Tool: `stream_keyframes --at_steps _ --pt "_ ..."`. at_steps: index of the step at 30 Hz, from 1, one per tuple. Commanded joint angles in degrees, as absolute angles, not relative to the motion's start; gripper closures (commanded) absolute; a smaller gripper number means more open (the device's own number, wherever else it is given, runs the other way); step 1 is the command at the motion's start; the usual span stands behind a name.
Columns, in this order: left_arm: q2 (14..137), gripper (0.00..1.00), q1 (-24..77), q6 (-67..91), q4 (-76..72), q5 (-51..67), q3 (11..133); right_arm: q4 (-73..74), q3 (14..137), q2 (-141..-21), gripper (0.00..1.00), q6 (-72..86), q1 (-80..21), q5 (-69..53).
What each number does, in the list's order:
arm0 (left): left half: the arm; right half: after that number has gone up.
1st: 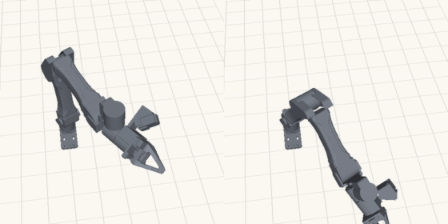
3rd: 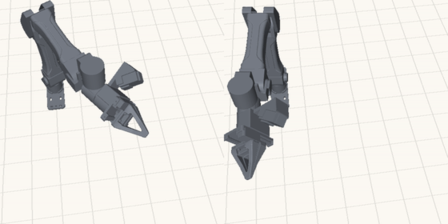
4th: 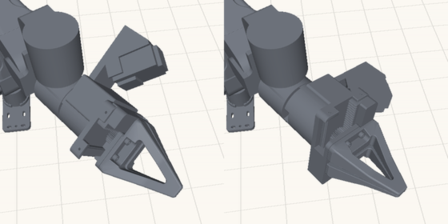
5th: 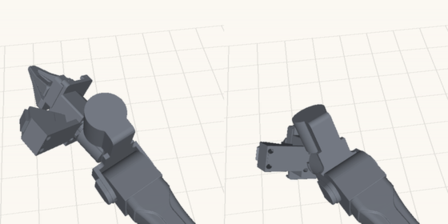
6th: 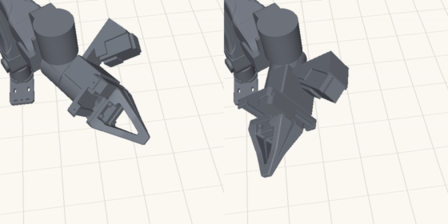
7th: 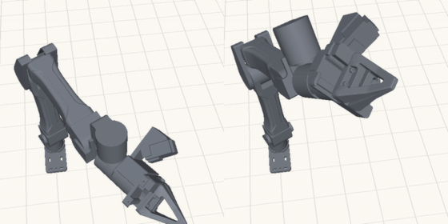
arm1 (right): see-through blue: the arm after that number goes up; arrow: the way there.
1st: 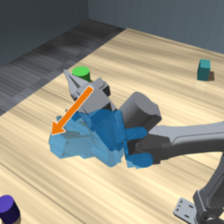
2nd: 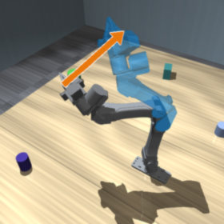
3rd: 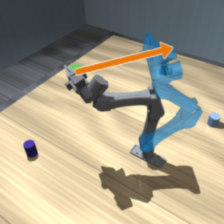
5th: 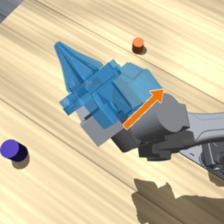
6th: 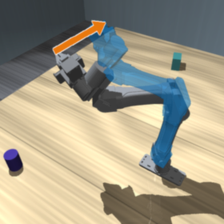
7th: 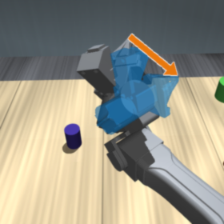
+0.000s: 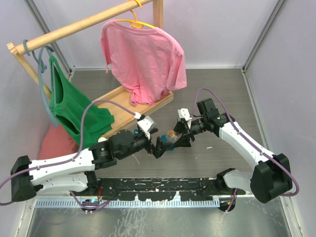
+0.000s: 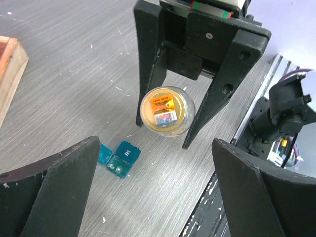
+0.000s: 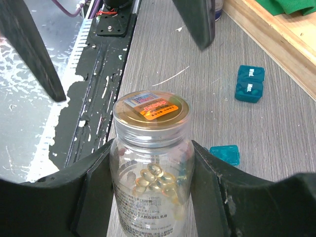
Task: Sort the pills into containers
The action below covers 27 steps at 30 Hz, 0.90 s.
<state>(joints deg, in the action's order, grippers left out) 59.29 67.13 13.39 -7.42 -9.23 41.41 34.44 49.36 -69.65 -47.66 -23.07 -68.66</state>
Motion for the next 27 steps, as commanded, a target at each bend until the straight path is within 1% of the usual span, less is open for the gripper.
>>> stream_keyframes --at_steps 1,5,9,12,15,16,17,19,23,27 --pt "53.45 0.02 67.32 17.66 -13.55 -13.76 39.69 33.98 51.60 -69.08 0.99 -47.21 -22.96 -70.28" --pt "52.03 0.02 67.32 24.39 -13.59 -14.30 39.64 33.93 51.61 -69.14 0.99 -47.19 -22.95 -70.31" --pt "53.76 0.00 67.32 30.26 -15.07 -15.83 39.82 33.93 51.50 -69.09 0.99 -47.12 -22.89 -70.25" --pt "56.70 0.09 67.30 34.21 -13.60 -18.32 41.78 33.94 51.52 -68.99 0.99 -47.11 -22.96 -70.16" --pt "60.47 0.12 67.35 37.21 -8.78 -21.07 45.76 33.93 51.55 -68.99 0.99 -47.15 -22.93 -70.16" --pt "61.74 0.15 67.33 38.17 -6.69 -22.16 47.40 33.94 51.59 -69.06 0.99 -47.17 -22.98 -70.19" --pt "62.99 0.17 67.32 39.23 -4.76 -22.76 49.50 33.93 51.59 -68.99 0.99 -47.18 -22.99 -70.15" --pt "65.02 0.20 67.30 39.78 -2.55 -22.90 51.55 33.93 51.63 -68.93 0.99 -47.16 -22.98 -70.12" --pt "66.97 0.27 67.35 40.60 -2.64 -22.10 52.19 34.02 51.59 -68.86 0.99 -47.23 -22.92 -70.11" --pt "67.67 0.30 67.37 41.16 -1.85 -21.30 52.95 34.02 51.60 -68.86 0.99 -47.19 -22.96 -70.14"
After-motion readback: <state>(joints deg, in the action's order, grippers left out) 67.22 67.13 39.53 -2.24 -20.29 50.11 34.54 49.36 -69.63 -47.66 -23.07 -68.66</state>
